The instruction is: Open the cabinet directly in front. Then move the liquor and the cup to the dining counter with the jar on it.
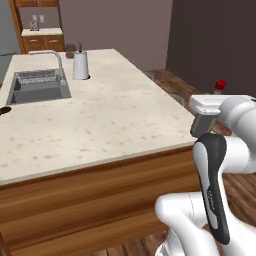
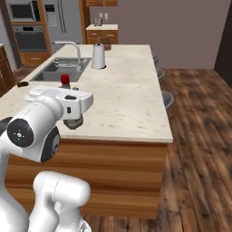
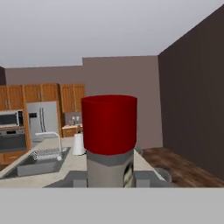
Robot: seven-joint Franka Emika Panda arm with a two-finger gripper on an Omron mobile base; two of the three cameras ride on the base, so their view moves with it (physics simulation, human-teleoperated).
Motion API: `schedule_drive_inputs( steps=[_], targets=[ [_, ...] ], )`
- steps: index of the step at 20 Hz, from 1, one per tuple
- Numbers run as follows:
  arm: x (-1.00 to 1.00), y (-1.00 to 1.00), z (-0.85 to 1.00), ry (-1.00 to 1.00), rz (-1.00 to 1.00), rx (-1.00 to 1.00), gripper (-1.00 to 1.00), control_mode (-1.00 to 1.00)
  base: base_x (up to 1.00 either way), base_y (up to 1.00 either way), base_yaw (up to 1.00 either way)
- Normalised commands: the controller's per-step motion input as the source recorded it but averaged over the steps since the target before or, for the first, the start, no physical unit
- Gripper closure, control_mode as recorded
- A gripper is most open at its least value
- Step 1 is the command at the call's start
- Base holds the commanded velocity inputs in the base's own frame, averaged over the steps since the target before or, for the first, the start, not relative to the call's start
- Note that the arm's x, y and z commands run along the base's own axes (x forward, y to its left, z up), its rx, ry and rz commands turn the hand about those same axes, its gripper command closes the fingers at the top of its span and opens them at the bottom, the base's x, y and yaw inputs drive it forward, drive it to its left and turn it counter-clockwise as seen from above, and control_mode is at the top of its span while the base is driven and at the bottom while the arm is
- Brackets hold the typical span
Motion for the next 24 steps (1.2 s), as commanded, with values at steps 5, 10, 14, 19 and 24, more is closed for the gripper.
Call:
schedule_drive_inputs(
  steps=[5, 10, 14, 19, 24],
  targets=[
    [0.00, 0.00, 0.00, 0.00, 0.00, 0.00, 1.00, 1.00, 0.00, -1.00, 0.00],
    [0.00, 0.00, 0.00, 0.00, 0.00, 0.00, 1.00, 1.00, 0.00, -1.00, 0.00],
    [0.00, 0.00, 0.00, 0.00, 0.00, 0.00, 1.00, 1.00, 0.00, -1.00, 0.00],
    [0.00, 0.00, 0.00, 0.00, 0.00, 0.00, 1.00, 1.00, 0.04, -1.00, 0.00],
    [0.00, 0.00, 0.00, 0.00, 0.00, 0.00, 1.00, 1.00, 0.13, -1.00, 0.00]
  ],
)
